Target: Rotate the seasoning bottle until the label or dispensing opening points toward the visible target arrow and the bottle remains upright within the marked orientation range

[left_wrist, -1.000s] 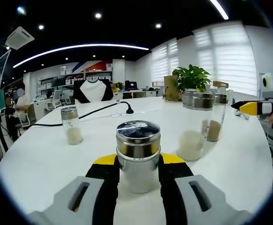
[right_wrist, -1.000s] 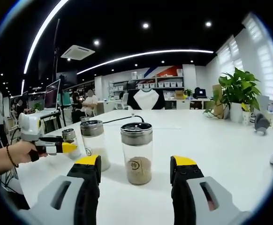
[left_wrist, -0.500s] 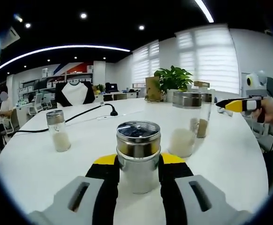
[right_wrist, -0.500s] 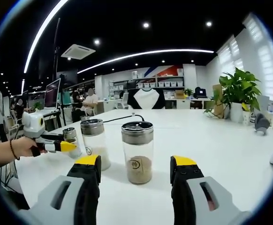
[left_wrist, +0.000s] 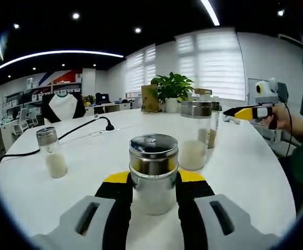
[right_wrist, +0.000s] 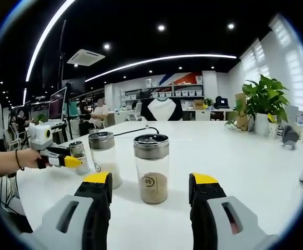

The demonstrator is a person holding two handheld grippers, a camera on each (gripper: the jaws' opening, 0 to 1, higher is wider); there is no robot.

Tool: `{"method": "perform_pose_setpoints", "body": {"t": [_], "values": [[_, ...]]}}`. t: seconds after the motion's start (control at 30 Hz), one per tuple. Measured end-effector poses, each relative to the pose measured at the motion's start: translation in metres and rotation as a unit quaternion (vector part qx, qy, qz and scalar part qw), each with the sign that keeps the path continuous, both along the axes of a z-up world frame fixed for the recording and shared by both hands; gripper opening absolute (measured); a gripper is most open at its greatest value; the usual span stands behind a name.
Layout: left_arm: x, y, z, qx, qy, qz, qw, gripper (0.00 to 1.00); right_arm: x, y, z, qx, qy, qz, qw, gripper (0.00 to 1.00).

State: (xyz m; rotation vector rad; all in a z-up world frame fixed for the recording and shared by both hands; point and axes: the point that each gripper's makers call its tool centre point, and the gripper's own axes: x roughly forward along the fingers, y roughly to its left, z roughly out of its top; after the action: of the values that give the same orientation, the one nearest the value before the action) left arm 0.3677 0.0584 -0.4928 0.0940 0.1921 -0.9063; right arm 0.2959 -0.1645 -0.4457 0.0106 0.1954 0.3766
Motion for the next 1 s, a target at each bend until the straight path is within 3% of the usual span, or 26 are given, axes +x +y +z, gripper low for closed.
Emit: {"method": "perform_pose_setpoints", "body": {"t": [0.3, 0.73, 0.87, 0.93, 1.0], "values": [[-0.003, -0.003, 0.001, -0.003, -0.002, -0.031, 0.9995, 0.34, 0.000, -0.001, -0.001, -0.002, 0.003, -0.001, 1.0000, 0.60], [-0.003, -0.006, 0.001, -0.009, 0.003, -0.030, 0.9995, 0.35, 0.002, 0.001, -0.002, 0.001, 0.006, 0.002, 1.0000, 0.62], [-0.010, -0.011, 0.006, -0.022, 0.003, -0.026, 0.9994, 0.49, 0.002, 0.000, -0.001, 0.002, 0.005, 0.000, 1.0000, 0.62], [-0.008, -0.007, 0.006, -0.002, -0.008, 0.001, 1.0000, 0.52, 0.004, -0.002, -0.001, 0.003, 0.005, -0.001, 1.0000, 0.62], [-0.009, -0.007, 0.010, -0.019, 0.000, 0.016, 0.9997, 0.53, 0.005, -0.003, -0.002, 0.003, 0.005, -0.002, 1.0000, 0.62]]}}
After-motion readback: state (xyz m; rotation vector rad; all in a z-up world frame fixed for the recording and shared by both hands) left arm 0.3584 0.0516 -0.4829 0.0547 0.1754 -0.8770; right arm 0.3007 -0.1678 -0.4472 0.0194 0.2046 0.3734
